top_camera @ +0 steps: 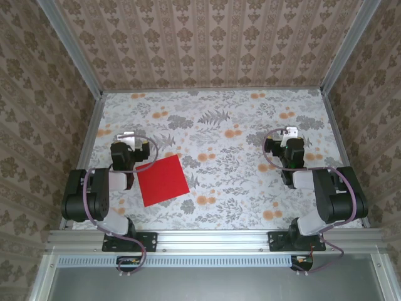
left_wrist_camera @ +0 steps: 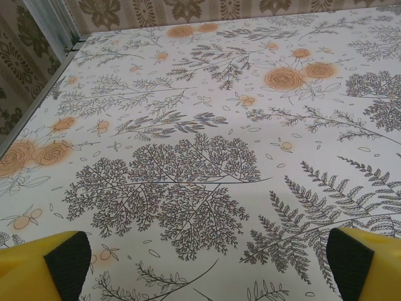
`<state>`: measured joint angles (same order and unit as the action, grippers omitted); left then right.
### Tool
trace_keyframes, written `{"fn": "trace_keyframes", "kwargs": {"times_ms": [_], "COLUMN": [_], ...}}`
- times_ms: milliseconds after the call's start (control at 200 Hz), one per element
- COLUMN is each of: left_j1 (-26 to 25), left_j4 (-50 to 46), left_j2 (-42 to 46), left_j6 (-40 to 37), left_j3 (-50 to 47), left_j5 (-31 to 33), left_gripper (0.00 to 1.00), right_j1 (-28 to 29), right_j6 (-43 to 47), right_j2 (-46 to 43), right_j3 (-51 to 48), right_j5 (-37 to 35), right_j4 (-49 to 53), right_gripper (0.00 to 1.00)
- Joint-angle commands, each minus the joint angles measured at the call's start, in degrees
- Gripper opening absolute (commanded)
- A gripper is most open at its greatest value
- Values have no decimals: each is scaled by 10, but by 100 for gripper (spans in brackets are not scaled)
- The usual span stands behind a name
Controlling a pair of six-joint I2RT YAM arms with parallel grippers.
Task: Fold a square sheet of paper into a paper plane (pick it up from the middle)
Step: Move the square sheet of paper to the center of the table.
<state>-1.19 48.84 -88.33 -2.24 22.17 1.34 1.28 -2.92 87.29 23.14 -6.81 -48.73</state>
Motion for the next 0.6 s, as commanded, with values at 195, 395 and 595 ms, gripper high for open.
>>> {"fn": "trace_keyframes", "kwargs": {"times_ms": [195,395,595], "left_j1": [0,0,1], "left_j4": [6,5,4], "left_j2": [1,2,1], "left_j6": [-9,-8,-9], "left_j3": [10,11,12], "left_j5": [0,-1,-3], "left_gripper": [100,100,100], "right_j1": [3,2,-1], "right_j6": [7,6,5], "right_j2": [6,7,6], "right_j3": [-2,-1,-1], "right_j5": [3,5,11], "right_j4": [-18,-15,-14], "right_gripper": [100,100,100]}}
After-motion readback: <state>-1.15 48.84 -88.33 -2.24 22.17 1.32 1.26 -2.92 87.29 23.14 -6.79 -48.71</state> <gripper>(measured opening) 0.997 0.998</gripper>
